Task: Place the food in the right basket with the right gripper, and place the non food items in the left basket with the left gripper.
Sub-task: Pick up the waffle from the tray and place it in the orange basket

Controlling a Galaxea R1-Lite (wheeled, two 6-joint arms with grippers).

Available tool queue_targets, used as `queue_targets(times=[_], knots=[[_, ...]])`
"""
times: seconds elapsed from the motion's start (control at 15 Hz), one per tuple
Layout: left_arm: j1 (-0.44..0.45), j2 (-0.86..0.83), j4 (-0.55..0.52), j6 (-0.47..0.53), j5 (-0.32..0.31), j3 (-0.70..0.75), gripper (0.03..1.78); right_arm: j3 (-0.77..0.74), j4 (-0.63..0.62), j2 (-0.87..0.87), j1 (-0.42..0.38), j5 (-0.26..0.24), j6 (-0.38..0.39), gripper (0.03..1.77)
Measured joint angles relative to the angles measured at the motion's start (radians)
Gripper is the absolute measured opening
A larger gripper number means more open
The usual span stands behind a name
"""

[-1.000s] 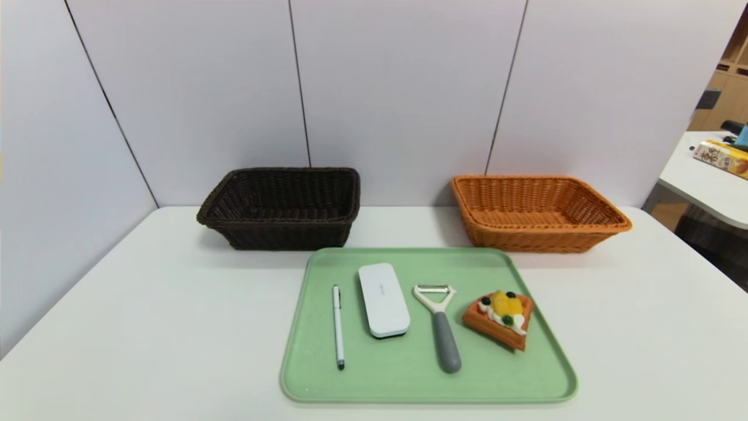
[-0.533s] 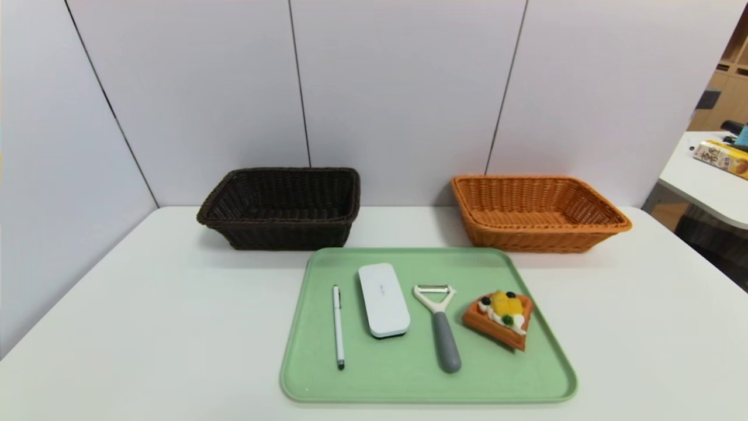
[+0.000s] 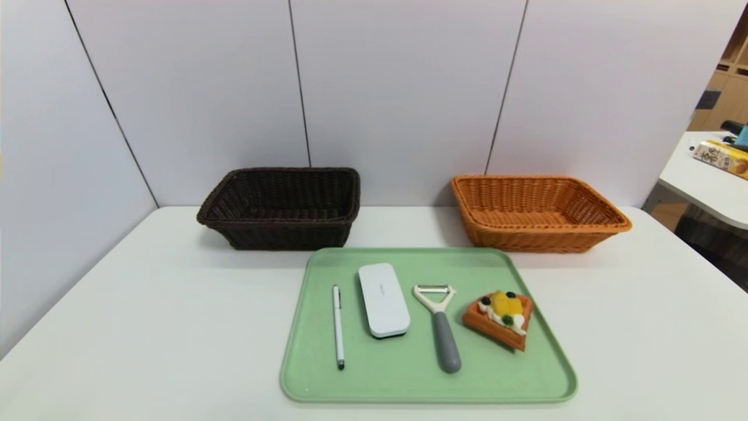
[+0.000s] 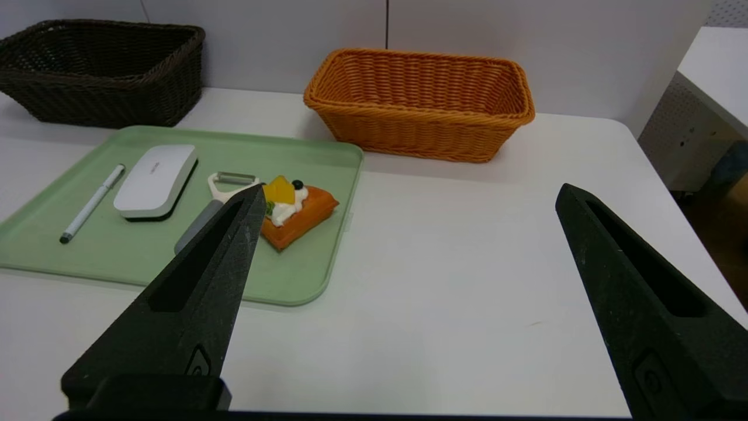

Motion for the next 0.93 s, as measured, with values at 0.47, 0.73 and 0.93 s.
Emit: queue_targets(times=[0.47, 0.73, 0.93], knots=[[-0.004, 0.352, 0.185, 0.009, -0.008, -0.334, 1.69, -0.289, 0.109, 0.329, 0.009, 0.027, 0.000, 1.71], [-0.018, 0.460, 0.272, 0.001, -0.010, -0.358, 1.69, -0.387, 0.228, 0.460, 0.062, 0.020, 0.002, 1.71], [-0.032, 0.521, 0.288, -0.004, -0.015, -0.340, 1.69, -0.430, 0.309, 0.531, 0.093, 0.012, 0.010, 1.71]])
